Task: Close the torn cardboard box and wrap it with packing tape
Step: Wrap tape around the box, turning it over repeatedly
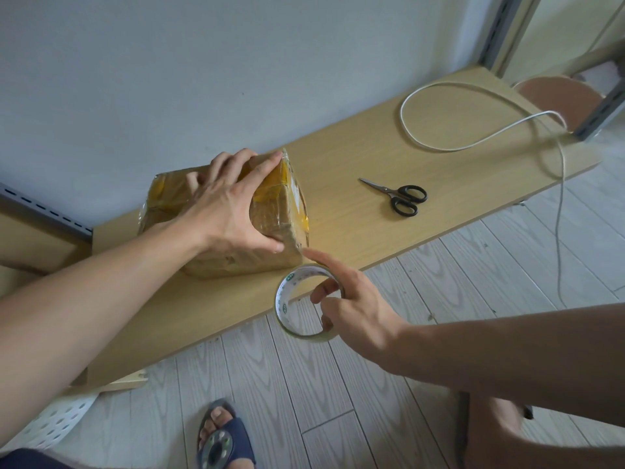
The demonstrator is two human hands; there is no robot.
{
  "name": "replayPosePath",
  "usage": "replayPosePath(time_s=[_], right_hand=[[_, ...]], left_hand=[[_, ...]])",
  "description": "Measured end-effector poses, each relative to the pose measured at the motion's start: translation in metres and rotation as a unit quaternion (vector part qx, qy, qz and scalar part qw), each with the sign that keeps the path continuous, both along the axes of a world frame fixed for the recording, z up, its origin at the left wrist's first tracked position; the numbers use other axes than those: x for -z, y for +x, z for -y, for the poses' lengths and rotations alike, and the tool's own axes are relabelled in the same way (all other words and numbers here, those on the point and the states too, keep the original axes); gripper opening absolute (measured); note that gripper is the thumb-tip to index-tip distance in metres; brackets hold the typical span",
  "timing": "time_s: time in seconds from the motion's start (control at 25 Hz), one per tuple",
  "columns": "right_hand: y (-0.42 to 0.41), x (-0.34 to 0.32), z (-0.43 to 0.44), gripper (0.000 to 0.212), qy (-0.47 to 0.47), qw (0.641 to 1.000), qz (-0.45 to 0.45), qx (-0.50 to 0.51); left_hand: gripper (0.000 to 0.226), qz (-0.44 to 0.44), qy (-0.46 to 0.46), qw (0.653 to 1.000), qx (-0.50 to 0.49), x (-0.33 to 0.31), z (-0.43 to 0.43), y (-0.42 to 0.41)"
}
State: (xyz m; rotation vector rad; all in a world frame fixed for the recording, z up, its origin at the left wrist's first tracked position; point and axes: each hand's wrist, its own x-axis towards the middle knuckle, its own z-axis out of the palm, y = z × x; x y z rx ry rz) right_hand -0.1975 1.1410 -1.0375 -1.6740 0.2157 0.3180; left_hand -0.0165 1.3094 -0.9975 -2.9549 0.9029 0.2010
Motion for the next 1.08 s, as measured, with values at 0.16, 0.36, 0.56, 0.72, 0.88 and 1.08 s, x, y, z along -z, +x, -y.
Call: replayPosePath(time_s=[0.16, 0.36, 0.56, 0.72, 0.88, 1.08], right_hand=[[0.004, 0.001, -0.006, 0.075, 0.005, 1.0, -0.001, -0.02], [0.018, 0.002, -0.006, 0.078, 0.019, 1.0, -0.013, 0.006], [0.026, 0.006, 0.004, 0.074, 0.008, 1.0, -0.006, 0.005], [0.026, 0.005, 0.001, 0.078, 0.03, 0.999, -0.017, 0.008], [0.057, 0.0, 0.008, 0.072, 0.073, 0.993, -0.021, 0.096], [0.064, 0.005, 0.009, 0.054, 0.111, 0.977, -0.076, 0.163]], left_hand=[[0.137, 0.014, 0.0, 1.0, -0.01, 0.001, 0.0, 0.0], [0.137, 0.054, 0.095, 0.991, -0.072, -0.001, 0.018, -0.007], [0.138, -0.058, 0.106, 0.992, -0.036, -0.025, 0.004, 0.008], [0.119, -0.068, -0.001, 0.997, -0.043, -0.012, -0.009, -0.002], [0.116, -0.077, 0.045, 0.975, -0.203, -0.015, 0.018, 0.0], [0.116, -0.054, 0.087, 0.986, -0.128, -0.018, 0.028, 0.012]])
